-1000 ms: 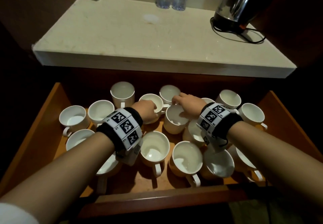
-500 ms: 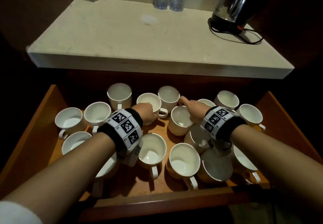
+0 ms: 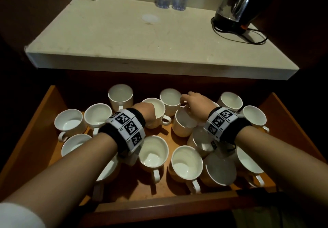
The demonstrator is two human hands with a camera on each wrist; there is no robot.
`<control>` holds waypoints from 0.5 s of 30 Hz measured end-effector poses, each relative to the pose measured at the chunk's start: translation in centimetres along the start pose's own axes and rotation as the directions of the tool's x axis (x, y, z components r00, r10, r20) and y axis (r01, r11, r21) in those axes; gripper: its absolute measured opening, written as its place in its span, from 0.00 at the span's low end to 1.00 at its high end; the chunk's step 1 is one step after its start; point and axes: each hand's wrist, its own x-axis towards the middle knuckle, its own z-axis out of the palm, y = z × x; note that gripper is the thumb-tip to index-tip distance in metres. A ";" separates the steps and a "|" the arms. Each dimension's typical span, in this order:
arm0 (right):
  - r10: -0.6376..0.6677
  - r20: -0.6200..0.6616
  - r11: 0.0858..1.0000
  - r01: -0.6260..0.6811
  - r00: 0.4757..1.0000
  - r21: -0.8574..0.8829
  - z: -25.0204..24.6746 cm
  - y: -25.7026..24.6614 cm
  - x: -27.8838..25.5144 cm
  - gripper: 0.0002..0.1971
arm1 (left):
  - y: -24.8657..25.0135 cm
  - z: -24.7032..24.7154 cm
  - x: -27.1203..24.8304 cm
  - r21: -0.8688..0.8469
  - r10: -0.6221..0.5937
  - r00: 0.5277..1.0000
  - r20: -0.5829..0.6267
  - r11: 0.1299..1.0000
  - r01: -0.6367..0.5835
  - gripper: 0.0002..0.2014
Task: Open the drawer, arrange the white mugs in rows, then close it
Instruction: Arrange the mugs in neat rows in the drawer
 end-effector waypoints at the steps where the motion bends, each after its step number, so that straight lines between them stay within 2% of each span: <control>1: -0.045 -0.025 0.998 0.046 0.999 0.036 0.1 -0.5 0.2 0.14 | -0.3 -0.1 0.2 0.007 0.002 1.000 -0.024 1.000 -0.002 0.20; 4: -0.130 0.056 0.991 0.128 0.990 0.045 0.9 -2.5 0.6 0.11 | -1.3 -0.3 0.7 -0.024 -0.018 0.996 -0.089 1.000 0.016 0.16; 7: -0.148 0.150 0.984 0.160 0.977 -0.072 1.4 -3.5 1.0 0.12 | -1.8 -0.2 0.8 -0.069 -0.023 0.994 -0.108 0.997 0.015 0.15; 11: -0.191 0.146 0.979 0.200 0.971 -0.049 1.6 -3.4 0.8 0.10 | -2.0 -0.1 0.8 -0.081 -0.020 0.991 -0.133 0.997 0.009 0.15; 15: -0.177 0.179 0.984 0.177 0.968 0.014 1.8 -3.1 0.7 0.13 | -2.4 -0.1 0.8 -0.095 -0.024 0.992 -0.120 0.995 0.012 0.15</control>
